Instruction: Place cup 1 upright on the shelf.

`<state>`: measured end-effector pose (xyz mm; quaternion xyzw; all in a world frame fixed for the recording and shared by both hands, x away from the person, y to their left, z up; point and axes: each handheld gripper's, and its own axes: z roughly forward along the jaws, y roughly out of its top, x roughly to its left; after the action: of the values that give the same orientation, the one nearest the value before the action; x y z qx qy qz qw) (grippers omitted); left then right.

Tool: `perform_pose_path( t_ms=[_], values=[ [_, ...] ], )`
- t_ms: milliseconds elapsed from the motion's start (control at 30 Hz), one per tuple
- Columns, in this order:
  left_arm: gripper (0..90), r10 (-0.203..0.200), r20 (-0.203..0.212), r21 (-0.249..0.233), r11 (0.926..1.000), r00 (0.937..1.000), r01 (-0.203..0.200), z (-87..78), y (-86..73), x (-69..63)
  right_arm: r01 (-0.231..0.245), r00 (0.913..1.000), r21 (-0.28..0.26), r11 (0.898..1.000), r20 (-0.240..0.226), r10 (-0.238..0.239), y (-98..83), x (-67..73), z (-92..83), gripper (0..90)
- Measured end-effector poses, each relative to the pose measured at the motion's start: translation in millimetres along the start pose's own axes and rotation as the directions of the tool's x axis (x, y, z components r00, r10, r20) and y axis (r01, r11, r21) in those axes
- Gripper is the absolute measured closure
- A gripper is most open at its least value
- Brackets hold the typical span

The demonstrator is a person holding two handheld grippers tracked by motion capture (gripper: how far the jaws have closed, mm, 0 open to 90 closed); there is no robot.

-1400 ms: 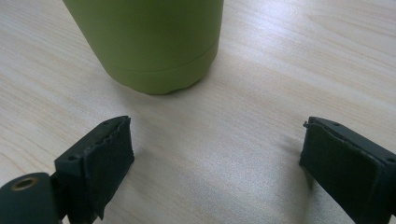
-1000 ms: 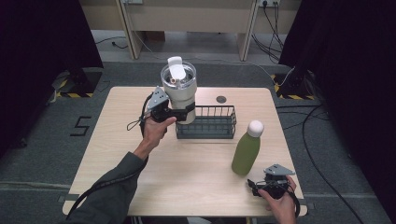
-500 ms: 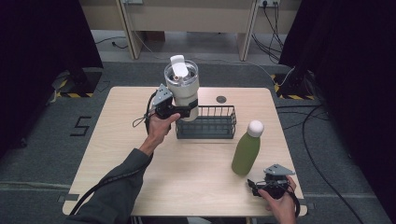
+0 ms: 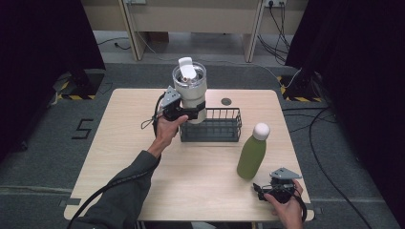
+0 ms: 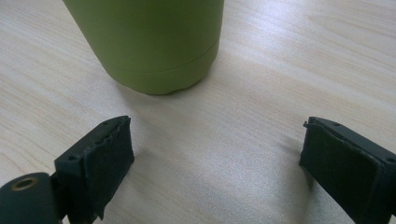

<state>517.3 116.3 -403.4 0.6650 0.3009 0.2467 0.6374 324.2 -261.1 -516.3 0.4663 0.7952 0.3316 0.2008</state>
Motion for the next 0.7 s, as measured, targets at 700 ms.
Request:
perform_pose_path(
  t_ms=[700],
  values=[
    [10.5,-0.026,-0.012,0.011,0.9996,0.9996,0.026,16.2,-21.9,-0.8,0.001,1.0,0.0,1.0,0.0,-0.001,0.0,0.1,0.0,9.4]
  ],
)
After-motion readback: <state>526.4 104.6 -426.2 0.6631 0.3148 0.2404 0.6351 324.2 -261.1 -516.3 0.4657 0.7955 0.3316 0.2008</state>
